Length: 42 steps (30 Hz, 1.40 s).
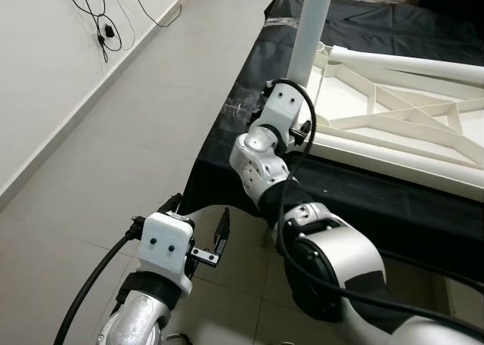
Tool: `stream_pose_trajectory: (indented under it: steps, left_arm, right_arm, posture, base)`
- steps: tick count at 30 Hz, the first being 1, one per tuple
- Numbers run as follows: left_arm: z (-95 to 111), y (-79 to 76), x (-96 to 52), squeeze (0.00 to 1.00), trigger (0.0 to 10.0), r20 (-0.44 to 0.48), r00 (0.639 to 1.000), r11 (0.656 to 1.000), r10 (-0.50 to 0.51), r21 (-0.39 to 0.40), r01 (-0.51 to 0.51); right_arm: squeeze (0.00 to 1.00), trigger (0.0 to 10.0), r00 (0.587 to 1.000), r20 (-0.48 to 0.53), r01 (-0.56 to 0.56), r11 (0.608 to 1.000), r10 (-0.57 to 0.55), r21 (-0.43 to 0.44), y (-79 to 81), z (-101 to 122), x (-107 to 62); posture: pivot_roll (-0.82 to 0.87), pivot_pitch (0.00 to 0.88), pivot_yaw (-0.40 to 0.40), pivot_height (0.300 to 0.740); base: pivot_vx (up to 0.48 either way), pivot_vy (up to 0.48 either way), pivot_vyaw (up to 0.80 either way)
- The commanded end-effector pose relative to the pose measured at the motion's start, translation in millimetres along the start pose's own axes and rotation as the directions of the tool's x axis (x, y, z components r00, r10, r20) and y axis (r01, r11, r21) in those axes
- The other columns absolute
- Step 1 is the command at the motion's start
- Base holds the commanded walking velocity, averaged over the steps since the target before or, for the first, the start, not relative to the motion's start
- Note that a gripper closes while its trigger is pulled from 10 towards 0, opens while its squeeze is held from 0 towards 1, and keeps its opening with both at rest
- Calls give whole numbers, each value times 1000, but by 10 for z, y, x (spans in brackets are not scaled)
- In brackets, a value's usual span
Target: Building children table
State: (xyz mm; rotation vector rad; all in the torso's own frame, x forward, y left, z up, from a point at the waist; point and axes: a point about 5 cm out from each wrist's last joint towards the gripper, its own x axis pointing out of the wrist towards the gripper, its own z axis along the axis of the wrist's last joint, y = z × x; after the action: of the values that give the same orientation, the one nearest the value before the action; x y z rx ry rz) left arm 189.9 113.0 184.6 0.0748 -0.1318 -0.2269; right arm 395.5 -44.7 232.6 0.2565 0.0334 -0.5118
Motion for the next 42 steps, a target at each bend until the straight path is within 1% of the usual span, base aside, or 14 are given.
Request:
stream_pose_trajectory:
  steps: [1,10,13,17,20,21,23,26,27,28,29,31,32,42]
  left_arm:
    - [-64,4,5,0,10000,-21,1000,1000,-9,5,9]
    - [-99,20,30,0,10000,-18,1000,1000,-14,15,14]
    - [-126,49,37,0,10000,-21,1000,1000,-13,18,14]
    - [-138,57,39,0,10000,-24,1000,1000,-15,20,16]
    - [-216,99,21,0,10000,-49,999,1000,2,7,-2]
    - [-216,99,21,0,10000,-49,999,1000,2,7,-2]
    - [-266,122,12,0,10000,-61,998,1000,19,-1,-19]
    - [-266,122,12,0,10000,-61,998,1000,19,-1,-19]
    - [-312,134,0,0,10000,-76,996,999,38,0,-38]
    - [-312,134,0,0,10000,-76,996,999,38,0,-38]
    - [-386,148,-17,0,10000,-103,993,998,60,-6,-60]
    - [-386,148,-17,0,10000,-103,993,998,60,-6,-60]
    - [-486,158,-44,0,10000,-140,986,996,87,-8,-89]
    - [-604,150,-73,0,10000,-183,974,990,135,-23,-142]
  right_arm:
    - [0,10000,999,10,-47,998,47,-45,-16,-70,-20]
    - [0,10000,992,-9,-124,986,124,-113,-217,-269,-39]
    - [0,10000,985,5,-172,972,175,-159,-461,-284,-43]
    - [0,10000,981,11,-189,967,193,-173,-545,-280,-43]
    - [0,10000,931,14,-355,915,365,-193,-829,-324,-100]
    - [0,10000,931,14,-355,915,365,-193,-829,-324,-100]
    - [0,10000,868,21,-478,845,497,-240,-985,-385,-193]
    - [0,10000,868,21,-478,845,497,-240,-985,-385,-193]
    - [0,10000,836,1,-531,810,549,-250,-1124,-462,-256]
    - [0,10000,836,1,-531,810,549,-250,-1124,-462,-256]
    - [0,10000,818,-24,-560,786,575,-261,-1258,-582,-316]
    - [0,10000,818,-24,-560,786,575,-261,-1258,-582,-316]
    - [0,10000,803,-70,-588,769,591,-252,-1381,-734,-419]
    - [0,10000,751,-140,-657,709,645,-254,-1336,-896,-564]
  posture:
    - [96,146,-28,740]
    - [86,119,-24,740]
    - [70,105,-13,740]
    - [58,95,-7,740]
    - [18,73,7,740]
    - [18,73,7,740]
    - [-21,57,20,740]
    - [-21,57,20,740]
    - [-36,46,25,740]
    - [-36,46,25,740]
    - [-39,31,43,740]
    - [-39,31,43,740]
    - [-34,19,51,740]
    - [-28,6,37,740]
  base:
    - [0,0,0]
    - [0,0,0]
    - [0,0,0]
    - [0,0,0]
    - [0,0,0]
    - [0,0,0]
    - [0,0,0]
    - [0,0,0]
    - [0,0,0]
    - [0,0,0]
    - [0,0,0]
    - [0,0,0]
    - [0,0,-800]
    - [0,0,-800]
